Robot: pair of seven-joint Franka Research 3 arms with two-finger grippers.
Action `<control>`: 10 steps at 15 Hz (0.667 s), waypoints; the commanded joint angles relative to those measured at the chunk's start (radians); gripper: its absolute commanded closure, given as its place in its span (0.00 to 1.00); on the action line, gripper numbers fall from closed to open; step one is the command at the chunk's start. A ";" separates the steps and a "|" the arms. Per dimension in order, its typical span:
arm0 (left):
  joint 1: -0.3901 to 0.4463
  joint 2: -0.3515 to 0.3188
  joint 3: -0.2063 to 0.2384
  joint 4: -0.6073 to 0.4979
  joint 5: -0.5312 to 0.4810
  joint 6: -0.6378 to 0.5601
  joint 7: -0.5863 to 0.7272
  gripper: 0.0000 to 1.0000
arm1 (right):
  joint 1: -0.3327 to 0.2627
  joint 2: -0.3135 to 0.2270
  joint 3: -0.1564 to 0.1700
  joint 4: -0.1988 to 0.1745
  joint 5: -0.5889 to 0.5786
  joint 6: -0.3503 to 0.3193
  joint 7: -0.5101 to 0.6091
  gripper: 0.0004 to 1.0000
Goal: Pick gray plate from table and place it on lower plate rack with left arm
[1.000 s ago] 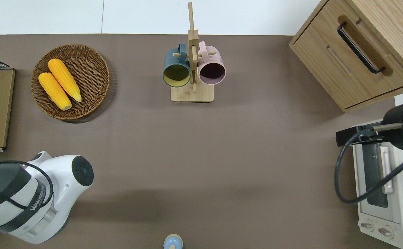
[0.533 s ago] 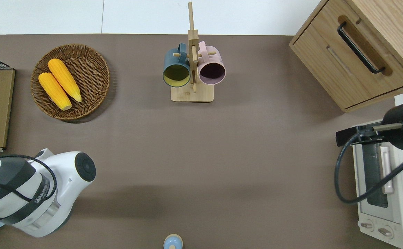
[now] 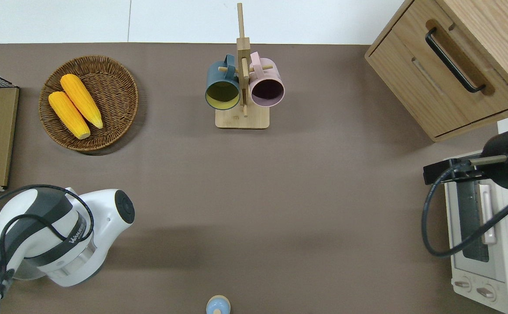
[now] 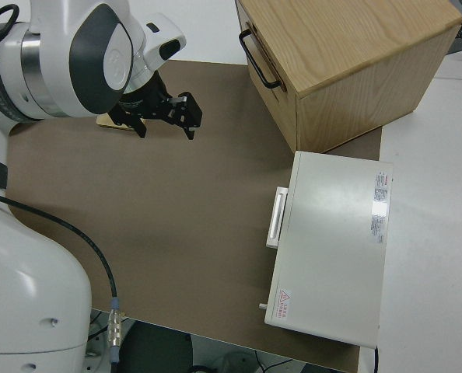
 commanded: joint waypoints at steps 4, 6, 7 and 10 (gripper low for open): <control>-0.038 0.082 0.001 0.041 0.019 -0.071 -0.079 1.00 | -0.007 -0.002 0.007 0.006 0.007 -0.014 0.000 0.01; -0.049 0.107 0.001 0.044 0.018 -0.093 -0.107 1.00 | -0.007 -0.002 0.007 0.006 0.007 -0.014 0.000 0.01; -0.050 0.112 0.001 0.047 0.018 -0.096 -0.107 1.00 | -0.007 -0.002 0.005 0.006 0.007 -0.014 -0.001 0.01; -0.050 0.113 0.001 0.052 0.012 -0.096 -0.105 1.00 | -0.007 -0.002 0.007 0.006 0.007 -0.014 0.000 0.01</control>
